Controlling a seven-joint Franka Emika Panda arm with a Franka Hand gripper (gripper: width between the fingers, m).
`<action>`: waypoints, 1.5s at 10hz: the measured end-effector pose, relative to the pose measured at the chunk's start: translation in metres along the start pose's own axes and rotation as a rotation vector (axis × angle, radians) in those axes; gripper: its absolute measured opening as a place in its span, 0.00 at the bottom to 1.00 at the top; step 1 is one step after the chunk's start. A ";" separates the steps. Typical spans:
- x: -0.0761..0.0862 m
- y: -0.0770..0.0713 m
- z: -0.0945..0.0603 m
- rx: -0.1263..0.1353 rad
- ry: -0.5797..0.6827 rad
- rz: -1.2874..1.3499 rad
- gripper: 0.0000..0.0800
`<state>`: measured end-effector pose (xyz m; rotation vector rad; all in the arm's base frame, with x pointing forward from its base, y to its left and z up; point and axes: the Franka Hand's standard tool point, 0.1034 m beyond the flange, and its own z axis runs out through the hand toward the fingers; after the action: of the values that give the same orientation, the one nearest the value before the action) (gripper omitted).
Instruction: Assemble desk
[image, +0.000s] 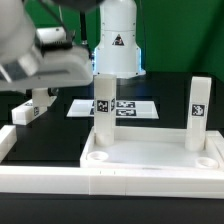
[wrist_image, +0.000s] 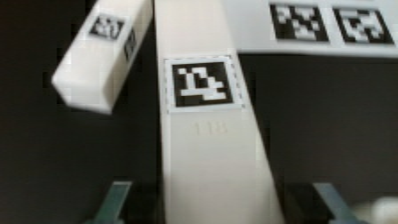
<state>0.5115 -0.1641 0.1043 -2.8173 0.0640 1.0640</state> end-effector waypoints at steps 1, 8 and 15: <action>0.001 0.002 -0.012 -0.008 0.044 0.002 0.37; 0.022 -0.006 -0.054 -0.066 0.568 0.015 0.37; 0.039 -0.026 -0.081 -0.104 0.860 0.070 0.37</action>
Offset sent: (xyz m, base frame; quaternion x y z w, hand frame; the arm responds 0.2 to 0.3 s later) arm 0.0000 0.0000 0.0000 0.0000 0.1296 0.0000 0.9916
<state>0.5955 -0.1492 0.1415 -3.1472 0.1893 -0.2082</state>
